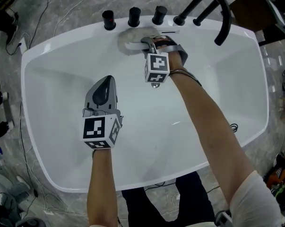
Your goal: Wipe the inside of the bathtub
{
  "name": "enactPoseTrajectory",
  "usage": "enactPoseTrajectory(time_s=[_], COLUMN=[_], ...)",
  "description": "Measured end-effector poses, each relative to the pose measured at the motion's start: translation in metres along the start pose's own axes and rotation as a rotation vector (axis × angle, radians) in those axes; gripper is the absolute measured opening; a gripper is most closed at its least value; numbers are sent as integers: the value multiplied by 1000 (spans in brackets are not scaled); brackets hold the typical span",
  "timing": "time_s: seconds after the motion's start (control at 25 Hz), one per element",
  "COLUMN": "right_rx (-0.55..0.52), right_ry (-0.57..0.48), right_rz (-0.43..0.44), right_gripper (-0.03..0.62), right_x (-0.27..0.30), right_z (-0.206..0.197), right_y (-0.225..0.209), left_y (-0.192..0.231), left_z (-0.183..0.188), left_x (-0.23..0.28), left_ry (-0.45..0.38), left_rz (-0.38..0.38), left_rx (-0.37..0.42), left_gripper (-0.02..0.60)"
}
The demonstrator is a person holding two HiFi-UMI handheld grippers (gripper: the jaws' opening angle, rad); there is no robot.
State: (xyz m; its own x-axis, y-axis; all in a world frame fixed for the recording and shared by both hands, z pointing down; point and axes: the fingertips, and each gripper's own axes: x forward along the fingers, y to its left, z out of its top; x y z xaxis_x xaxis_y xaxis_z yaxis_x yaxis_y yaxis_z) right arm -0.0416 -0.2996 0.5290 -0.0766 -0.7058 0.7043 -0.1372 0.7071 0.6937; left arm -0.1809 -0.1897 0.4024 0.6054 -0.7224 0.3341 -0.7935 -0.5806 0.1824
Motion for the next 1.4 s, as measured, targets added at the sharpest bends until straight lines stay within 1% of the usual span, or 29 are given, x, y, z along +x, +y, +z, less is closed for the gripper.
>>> enactPoseTrajectory(time_s=[0.28,0.56,0.8,1.16,1.32,1.4], right_rx=[29,76,95,74,57,71], right_ry=[22,68,78,59,52,63], right_rz=[-3,-13,-21,-35,-28,-26], right_gripper=[94,94,94,94,94,94], right_x=[-9,-28,-40,-46,-47,-49], right_z=[-55,-132,-191,-239,-247,-255], right_y=[0,-4,-7,-9,-5,-6], left_y=[-44,-97,-146,-212,-228,-234], left_z=[-3,-3,-2,-3,-4,-1], left_x=[24,48,72,97,97,98], left_ry=[11,22,28,20,23,17], left_rz=[4,-19,-20,-12,3,0], left_rx=[12,25,42,63,61,55], left_gripper=[8,8,8,8,8,8])
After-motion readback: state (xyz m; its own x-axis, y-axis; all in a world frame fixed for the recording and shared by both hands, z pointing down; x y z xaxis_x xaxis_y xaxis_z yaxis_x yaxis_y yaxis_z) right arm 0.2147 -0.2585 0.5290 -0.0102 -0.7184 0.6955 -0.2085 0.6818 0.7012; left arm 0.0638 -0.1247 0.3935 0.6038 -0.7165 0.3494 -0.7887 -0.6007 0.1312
